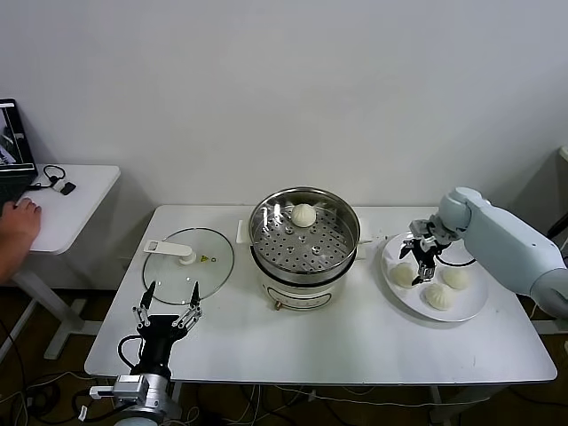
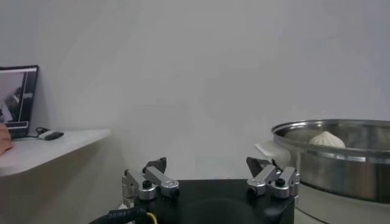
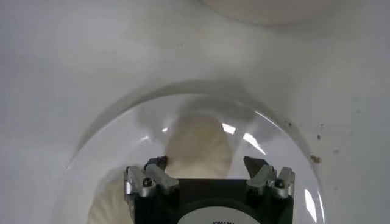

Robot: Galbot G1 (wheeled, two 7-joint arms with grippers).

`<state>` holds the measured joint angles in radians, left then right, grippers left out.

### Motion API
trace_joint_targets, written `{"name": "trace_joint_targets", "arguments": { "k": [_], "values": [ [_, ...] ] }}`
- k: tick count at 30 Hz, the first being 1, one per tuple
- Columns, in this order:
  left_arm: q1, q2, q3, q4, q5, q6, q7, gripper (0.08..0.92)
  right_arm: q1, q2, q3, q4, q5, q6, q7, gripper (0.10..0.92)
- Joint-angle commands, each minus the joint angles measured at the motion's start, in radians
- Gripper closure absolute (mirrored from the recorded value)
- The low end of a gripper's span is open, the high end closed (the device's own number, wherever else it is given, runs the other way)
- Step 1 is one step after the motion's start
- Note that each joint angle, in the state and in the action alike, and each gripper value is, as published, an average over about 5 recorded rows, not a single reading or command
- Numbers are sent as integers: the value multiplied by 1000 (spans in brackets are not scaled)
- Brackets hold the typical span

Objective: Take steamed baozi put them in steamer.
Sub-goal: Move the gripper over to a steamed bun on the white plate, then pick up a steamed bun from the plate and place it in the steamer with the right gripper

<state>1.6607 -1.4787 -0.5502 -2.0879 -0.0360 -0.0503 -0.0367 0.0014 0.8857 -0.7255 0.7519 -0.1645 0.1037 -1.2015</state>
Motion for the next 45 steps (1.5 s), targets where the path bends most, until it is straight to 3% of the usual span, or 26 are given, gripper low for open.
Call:
{"name": "trace_joint_targets", "arguments": {
  "k": [1, 13, 20, 30, 36, 45],
  "values": [
    [0, -1, 0, 2, -6, 2, 0, 177, -12, 21, 22, -27, -12, 4, -8, 203],
    [2, -1, 1, 1, -5, 2, 0, 177, -9, 17, 21, -24, 3, 2, -33, 205],
    [1, -1, 1, 2, -4, 2, 0, 177, -9, 18, 26, -27, 4, 2, -36, 285],
    [0, -1, 1, 2, -4, 2, 0, 177, -4, 11, 30, -17, 4, 5, -40, 296],
    [-2, -1, 0, 5, -3, 2, -1, 177, 53, -28, -26, 61, 43, 8, -51, 296],
    [-10, -1, 5, 8, -1, 3, -1, 177, 332, -141, -282, 267, 249, -23, -75, 296]
  ]
}}
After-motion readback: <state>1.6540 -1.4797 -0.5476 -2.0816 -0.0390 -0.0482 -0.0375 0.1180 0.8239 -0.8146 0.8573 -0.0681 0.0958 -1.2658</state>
